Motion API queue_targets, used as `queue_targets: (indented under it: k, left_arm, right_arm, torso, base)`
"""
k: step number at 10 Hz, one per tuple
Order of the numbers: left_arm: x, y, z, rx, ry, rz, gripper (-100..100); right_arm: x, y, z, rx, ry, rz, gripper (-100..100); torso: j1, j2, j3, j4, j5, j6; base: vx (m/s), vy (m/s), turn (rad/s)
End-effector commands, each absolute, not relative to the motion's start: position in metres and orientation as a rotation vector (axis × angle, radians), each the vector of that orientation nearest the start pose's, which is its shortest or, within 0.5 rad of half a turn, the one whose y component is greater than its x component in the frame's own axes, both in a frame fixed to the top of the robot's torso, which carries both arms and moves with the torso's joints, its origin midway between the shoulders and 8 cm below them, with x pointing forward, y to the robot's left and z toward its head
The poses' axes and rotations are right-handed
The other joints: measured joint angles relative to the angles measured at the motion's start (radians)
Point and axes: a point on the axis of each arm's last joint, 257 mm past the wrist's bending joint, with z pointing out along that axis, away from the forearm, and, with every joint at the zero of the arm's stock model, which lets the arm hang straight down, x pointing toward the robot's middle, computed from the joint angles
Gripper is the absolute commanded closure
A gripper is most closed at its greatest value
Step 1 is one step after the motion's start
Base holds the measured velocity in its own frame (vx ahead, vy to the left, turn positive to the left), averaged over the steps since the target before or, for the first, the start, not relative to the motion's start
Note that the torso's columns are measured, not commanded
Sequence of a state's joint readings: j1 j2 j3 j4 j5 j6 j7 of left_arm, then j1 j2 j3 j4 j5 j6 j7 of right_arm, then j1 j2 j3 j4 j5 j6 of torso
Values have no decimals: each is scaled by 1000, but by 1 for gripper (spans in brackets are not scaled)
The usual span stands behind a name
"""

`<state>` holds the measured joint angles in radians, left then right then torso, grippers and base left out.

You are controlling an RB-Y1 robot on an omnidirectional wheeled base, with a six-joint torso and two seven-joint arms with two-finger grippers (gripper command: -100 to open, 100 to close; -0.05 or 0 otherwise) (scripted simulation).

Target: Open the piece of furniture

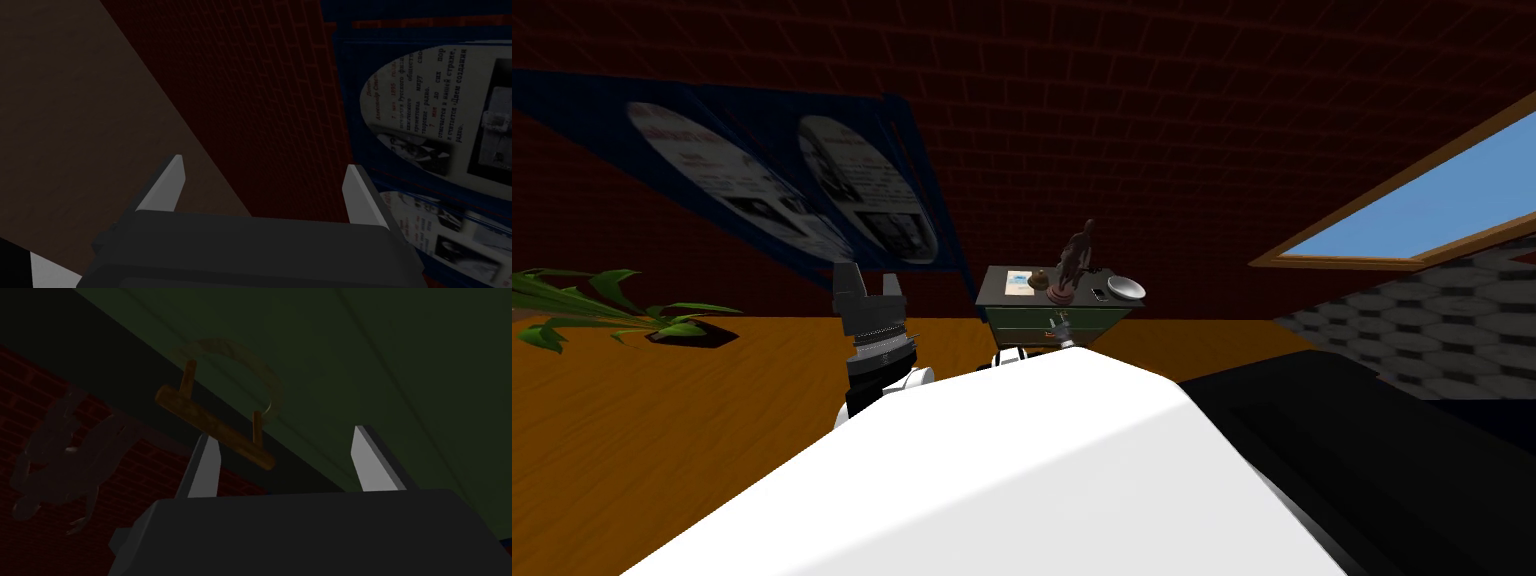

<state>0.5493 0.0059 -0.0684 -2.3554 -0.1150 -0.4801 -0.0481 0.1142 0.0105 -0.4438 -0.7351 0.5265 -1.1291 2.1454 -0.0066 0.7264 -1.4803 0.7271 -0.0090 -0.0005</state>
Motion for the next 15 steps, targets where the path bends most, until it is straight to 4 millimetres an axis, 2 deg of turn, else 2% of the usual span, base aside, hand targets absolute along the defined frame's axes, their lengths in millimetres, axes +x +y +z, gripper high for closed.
queue_targets:
  k: [1, 4, 5, 6, 10, 11, 12, 13, 14, 15]
  left_arm:
    - [334, 246, 37, -563, 686, -1238, 0]
    - [334, 246, 37, -563, 686, -1238, 0]
    - [334, 246, 37, -563, 686, -1238, 0]
    - [334, 246, 37, -563, 686, -1238, 0]
    - [334, 246, 37, -563, 686, -1238, 0]
    - [334, 246, 37, -563, 686, -1238, 0]
    - [334, 246, 37, -563, 686, -1238, 0]
    - [334, 246, 37, -563, 686, -1238, 0]
    - [334, 246, 37, -563, 686, -1238, 0]
    - [334, 246, 37, -563, 686, -1238, 0]
  right_arm:
    - [350, -317, -394, -656, 1365, -831, 100]
    - [342, -336, -382, -642, 1341, -937, 100]
    - [351, -327, -377, -643, 1315, -911, 100]
    - [349, -330, -375, -642, 1308, -920, 100]
    - [343, -334, -374, -638, 1306, -926, 100]
    - [349, -326, -371, -640, 1287, -917, 100]
    - [365, -338, -363, -650, 1283, -907, -100]
    - [374, -346, -359, -654, 1283, -904, -100]
    - [374, -346, -359, -654, 1283, -904, -100]
    - [392, -360, -348, -660, 1280, -899, -100]
  torso:
    - [-1, 4, 2, 0, 0, 2]
    - [-6, 2, 1, 2, 1, 5]
    - [-7, 5, 2, 3, 3, 7]
    - [-6, 5, 2, 6, 3, 2]
    - [-3, 12, 5, 7, 5, 7]
    - [-4, 11, 4, 8, 6, 7]
    - [-2, 4, 1, 9, 7, 4]
    - [5, 4, 0, 9, 9, 2]
    - [11, 9, 3, 11, 11, 0]
    - [9, 10, 4, 11, 10, -1]
  base:
    - [-61, 91, -114]
    - [-57, 81, -125]
    - [-33, 46, -32]
    - [-97, 41, -34]
    - [-189, 26, -38]
    - [-106, 27, -4]
    - [-73, 66, -32]
    - [-105, 118, -52]
    - [-66, 83, -27]
    - [-64, 75, -21]
